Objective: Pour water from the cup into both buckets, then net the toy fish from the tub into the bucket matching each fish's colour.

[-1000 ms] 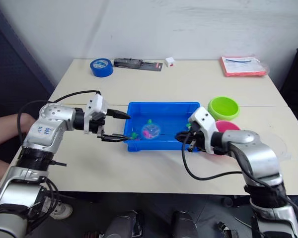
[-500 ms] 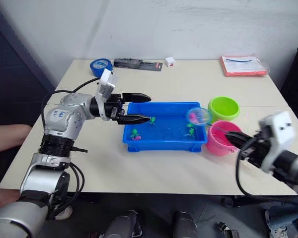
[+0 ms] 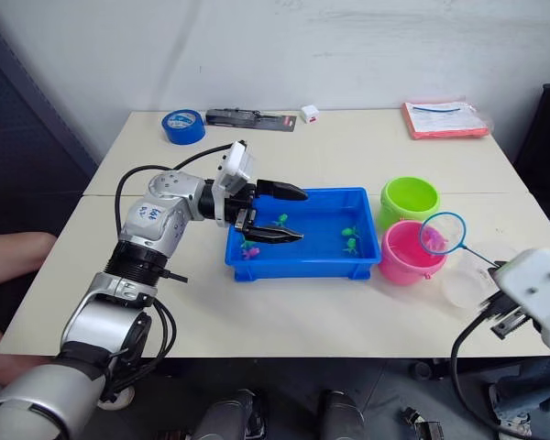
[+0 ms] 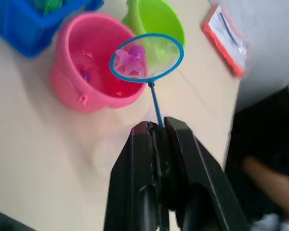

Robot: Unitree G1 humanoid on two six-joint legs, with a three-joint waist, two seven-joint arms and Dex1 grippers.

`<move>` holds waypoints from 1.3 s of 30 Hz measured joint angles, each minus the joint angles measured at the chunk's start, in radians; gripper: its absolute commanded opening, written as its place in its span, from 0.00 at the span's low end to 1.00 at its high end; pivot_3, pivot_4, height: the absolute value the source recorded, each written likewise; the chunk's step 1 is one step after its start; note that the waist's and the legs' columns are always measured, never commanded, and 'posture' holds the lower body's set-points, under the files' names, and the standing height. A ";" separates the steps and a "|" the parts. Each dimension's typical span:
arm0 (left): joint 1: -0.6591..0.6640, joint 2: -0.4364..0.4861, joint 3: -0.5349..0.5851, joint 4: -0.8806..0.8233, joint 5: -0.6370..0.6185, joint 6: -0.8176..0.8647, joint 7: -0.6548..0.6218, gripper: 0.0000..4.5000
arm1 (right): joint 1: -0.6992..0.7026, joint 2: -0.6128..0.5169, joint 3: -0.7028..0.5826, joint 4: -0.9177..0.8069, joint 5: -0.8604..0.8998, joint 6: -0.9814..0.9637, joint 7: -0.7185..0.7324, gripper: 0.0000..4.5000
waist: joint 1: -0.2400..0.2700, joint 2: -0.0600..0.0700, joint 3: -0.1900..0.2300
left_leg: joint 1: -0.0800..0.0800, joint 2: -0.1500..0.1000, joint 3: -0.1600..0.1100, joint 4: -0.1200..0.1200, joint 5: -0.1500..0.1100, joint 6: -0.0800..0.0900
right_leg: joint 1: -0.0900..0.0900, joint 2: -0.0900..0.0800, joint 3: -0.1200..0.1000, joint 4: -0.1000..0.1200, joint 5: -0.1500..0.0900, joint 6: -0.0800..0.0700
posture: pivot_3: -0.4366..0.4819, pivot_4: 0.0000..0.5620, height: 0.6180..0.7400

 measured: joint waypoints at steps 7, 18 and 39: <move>-0.001 -0.003 0.000 0.006 0.012 -0.005 -0.005 1.00 | 0.057 -0.131 0.015 0.146 -0.411 -0.492 -0.036 0.18 | 0.003 -0.001 0.000 | 0.000 -0.001 -0.002 0.000 0.000 0.000 | 0.000 0.000 -0.002 -0.004 0.001 0.001 | 0.48 0.27 1.00; 0.003 0.044 0.001 0.015 0.034 -0.015 0.010 1.00 | -0.311 -0.079 0.091 0.247 -0.131 -0.395 0.040 0.18 | -0.005 -0.002 0.001 | 0.004 0.001 -0.002 0.003 0.001 0.001 | 0.007 0.001 0.000 0.006 0.001 0.001 | 0.48 0.27 1.00; 0.371 0.417 0.149 -0.355 0.034 0.074 0.108 1.00 | -1.118 0.209 1.106 0.636 -0.038 -0.100 0.079 0.18 | -0.023 0.000 0.001 | 0.007 0.000 -0.004 0.000 0.000 -0.002 | 0.000 -0.008 0.003 0.017 -0.002 -0.004 | 0.48 0.27 1.00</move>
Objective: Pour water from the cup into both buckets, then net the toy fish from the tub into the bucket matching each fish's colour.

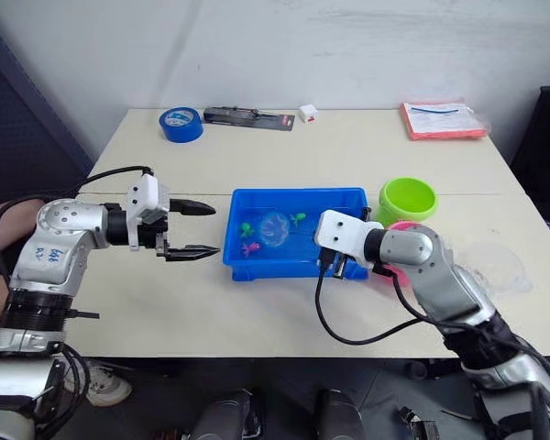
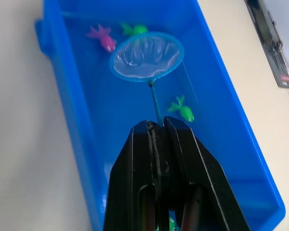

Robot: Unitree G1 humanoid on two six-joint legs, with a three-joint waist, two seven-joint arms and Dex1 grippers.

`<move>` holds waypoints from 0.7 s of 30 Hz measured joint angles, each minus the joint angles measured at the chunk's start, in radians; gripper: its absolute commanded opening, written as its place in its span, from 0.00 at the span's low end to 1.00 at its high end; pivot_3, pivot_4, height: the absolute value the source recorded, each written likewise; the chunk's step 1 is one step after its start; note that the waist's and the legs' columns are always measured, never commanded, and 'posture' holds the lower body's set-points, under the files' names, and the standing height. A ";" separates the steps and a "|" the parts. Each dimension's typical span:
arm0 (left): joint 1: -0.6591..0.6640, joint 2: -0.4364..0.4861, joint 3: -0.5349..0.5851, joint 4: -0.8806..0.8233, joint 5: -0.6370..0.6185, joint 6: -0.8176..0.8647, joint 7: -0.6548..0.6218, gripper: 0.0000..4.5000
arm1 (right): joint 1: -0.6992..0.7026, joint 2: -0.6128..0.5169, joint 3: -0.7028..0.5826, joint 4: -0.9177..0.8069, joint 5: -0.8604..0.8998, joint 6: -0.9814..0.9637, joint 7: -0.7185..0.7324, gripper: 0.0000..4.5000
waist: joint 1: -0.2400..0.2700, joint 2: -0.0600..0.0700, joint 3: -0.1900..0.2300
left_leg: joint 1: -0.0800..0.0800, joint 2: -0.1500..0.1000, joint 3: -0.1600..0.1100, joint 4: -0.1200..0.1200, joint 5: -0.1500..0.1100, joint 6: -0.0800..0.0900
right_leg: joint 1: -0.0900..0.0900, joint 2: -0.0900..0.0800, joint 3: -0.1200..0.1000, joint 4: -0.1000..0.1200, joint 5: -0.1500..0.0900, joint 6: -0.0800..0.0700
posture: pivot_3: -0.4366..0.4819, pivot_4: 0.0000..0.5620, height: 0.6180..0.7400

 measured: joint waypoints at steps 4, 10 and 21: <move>0.033 0.057 0.028 -0.050 -0.058 0.082 -0.034 1.00 | -0.026 0.028 0.033 0.094 -0.070 -0.088 -0.009 0.18 | -0.004 0.001 0.000 | 0.002 0.001 0.002 -0.001 0.001 -0.001 | -0.001 0.000 -0.002 0.004 0.003 0.005 | 0.48 0.27 1.00; 0.064 0.075 0.032 -0.050 -0.061 0.109 -0.020 1.00 | -0.028 0.094 0.077 0.143 -0.111 -0.150 0.011 0.18 | -0.002 0.000 0.000 | 0.003 0.004 0.002 -0.001 0.001 -0.003 | -0.001 0.002 -0.002 0.005 0.003 0.005 | 0.48 0.27 1.00; 0.060 0.076 0.034 -0.050 -0.061 0.115 0.006 1.00 | 0.015 0.192 0.022 0.100 -0.028 -0.017 0.043 0.18 | -0.002 0.000 -0.001 | 0.003 0.004 0.002 -0.003 0.001 -0.003 | -0.001 0.002 -0.001 0.005 0.003 0.005 | 0.48 0.27 1.00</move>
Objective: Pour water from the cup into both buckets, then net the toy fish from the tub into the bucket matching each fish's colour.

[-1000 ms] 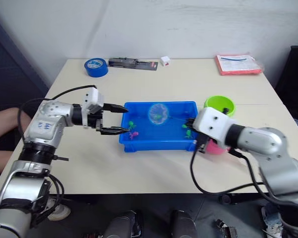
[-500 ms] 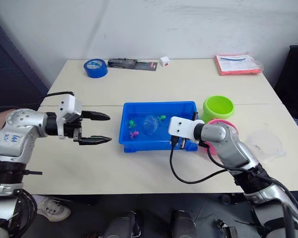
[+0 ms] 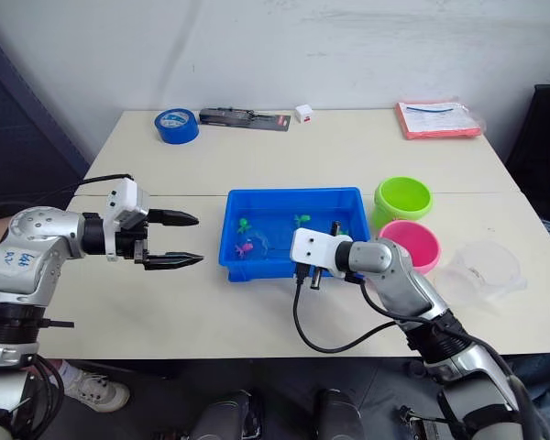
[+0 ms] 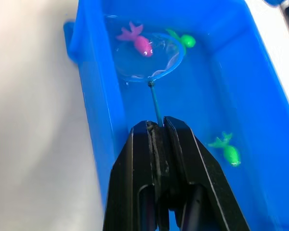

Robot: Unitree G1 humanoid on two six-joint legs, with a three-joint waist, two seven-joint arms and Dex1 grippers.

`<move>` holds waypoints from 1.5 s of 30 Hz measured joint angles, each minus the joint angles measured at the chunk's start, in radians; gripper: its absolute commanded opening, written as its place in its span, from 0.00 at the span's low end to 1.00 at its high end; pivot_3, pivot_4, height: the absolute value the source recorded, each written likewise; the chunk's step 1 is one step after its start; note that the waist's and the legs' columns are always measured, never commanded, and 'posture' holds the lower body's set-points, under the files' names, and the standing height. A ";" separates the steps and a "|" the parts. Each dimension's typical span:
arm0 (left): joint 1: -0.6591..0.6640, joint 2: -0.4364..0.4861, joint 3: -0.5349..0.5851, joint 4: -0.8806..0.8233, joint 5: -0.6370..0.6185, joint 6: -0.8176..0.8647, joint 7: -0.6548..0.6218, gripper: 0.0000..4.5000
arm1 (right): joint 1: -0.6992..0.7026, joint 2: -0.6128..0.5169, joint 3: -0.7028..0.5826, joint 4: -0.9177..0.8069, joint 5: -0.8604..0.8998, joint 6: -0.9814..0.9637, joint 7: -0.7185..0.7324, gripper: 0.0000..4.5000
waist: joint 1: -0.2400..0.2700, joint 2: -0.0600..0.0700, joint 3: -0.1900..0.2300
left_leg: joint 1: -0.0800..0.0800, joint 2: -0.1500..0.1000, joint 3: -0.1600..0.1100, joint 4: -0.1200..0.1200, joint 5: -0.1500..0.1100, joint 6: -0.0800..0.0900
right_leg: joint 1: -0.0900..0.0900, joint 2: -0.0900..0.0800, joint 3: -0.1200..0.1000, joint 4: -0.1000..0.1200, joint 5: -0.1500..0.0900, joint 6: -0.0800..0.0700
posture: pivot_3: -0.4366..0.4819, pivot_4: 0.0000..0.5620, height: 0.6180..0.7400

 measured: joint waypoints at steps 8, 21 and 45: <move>-0.095 -0.050 -0.009 0.050 -0.009 -0.001 -0.011 1.00 | 0.085 0.009 -0.190 -0.205 0.222 0.366 0.012 0.18 | 0.006 0.000 0.000 | 0.000 0.000 0.000 -0.001 0.000 0.000 | 0.000 -0.001 0.000 -0.002 -0.002 -0.004 | 0.48 0.27 1.00; -0.308 -0.273 -0.100 0.226 -0.041 -0.027 -0.112 1.00 | 0.395 -0.118 -0.783 -0.622 0.543 0.732 -0.050 0.18 | 0.035 0.000 0.000 | -0.002 0.000 0.001 0.000 0.000 0.000 | 0.000 0.001 -0.002 -0.005 -0.001 -0.003 | 0.48 0.27 1.00; -0.438 -0.441 -0.181 0.435 0.019 -0.184 -0.174 1.00 | 1.024 -0.585 -1.037 -0.374 -0.289 -0.523 -0.174 0.18 | 0.027 -0.003 0.003 | -0.005 -0.006 0.002 -0.002 -0.001 0.004 | 0.003 0.005 -0.005 -0.027 -0.001 -0.001 | 0.48 0.27 1.00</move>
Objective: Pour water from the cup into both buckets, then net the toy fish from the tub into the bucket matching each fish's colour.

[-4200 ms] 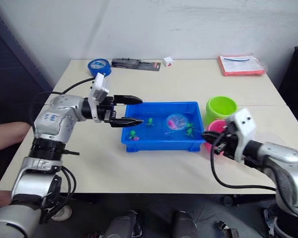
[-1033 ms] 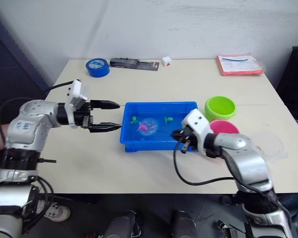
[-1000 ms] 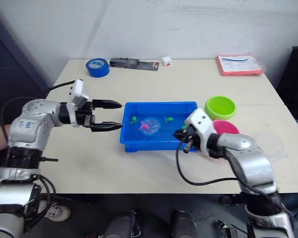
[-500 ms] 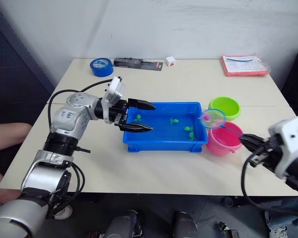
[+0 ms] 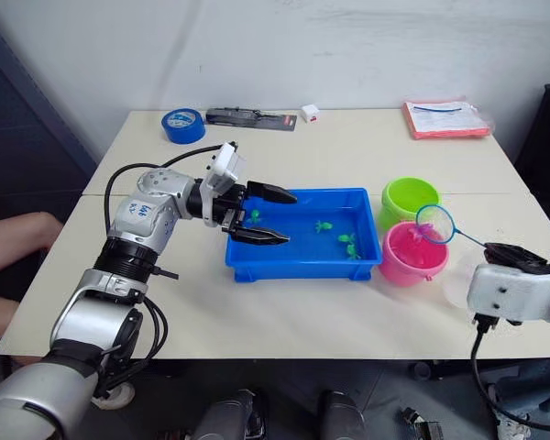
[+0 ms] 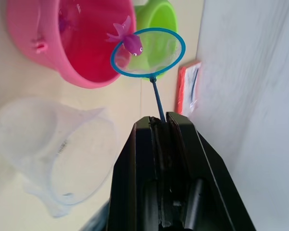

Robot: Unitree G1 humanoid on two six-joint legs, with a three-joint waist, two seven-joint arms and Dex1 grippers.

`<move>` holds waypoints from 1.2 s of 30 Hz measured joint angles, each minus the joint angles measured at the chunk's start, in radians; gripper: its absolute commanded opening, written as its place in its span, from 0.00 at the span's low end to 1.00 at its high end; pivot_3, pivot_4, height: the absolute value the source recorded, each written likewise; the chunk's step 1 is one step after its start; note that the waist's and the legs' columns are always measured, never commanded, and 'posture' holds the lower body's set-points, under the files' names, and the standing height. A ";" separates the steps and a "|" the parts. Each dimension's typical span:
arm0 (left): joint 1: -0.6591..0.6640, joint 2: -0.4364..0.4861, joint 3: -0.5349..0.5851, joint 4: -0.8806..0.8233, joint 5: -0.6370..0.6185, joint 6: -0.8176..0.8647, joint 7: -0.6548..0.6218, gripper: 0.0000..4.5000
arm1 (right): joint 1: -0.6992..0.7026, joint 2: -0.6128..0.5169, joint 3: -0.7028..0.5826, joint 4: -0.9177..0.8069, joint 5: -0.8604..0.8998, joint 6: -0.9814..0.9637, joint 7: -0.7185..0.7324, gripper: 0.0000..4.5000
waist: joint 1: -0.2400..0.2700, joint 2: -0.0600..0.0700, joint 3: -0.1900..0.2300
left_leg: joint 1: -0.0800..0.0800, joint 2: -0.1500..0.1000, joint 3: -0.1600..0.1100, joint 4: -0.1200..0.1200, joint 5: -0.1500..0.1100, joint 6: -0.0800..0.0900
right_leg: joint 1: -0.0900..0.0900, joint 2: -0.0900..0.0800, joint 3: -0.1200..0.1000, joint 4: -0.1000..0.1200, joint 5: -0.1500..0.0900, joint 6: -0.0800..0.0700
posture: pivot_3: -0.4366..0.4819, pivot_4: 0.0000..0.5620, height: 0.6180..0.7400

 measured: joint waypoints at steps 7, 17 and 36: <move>0.015 0.019 0.016 -0.006 0.005 -0.004 0.016 1.00 | -0.041 -0.041 -0.001 0.137 -0.071 -0.256 -0.006 0.18 | 0.000 0.000 0.000 | 0.002 0.000 0.001 0.001 0.000 0.000 | 0.005 0.000 0.001 0.006 0.000 0.002 | 0.48 0.27 1.00; 0.128 0.089 0.012 -0.083 0.063 -0.055 0.036 1.00 | -0.508 -0.154 0.303 0.157 0.209 -0.173 0.116 0.18 | -0.025 0.001 0.001 | 0.006 0.003 -0.004 0.000 0.001 -0.001 | 0.009 0.000 0.005 0.009 -0.001 -0.002 | 0.48 0.27 1.00; 0.281 0.162 0.026 -0.348 0.046 0.077 0.136 1.00 | -1.028 0.012 0.868 0.601 0.006 -0.416 0.205 0.18 | -0.025 0.005 -0.001 | 0.005 0.002 0.000 0.008 0.001 -0.002 | 0.004 -0.003 0.007 0.024 0.001 0.002 | 0.48 0.27 1.00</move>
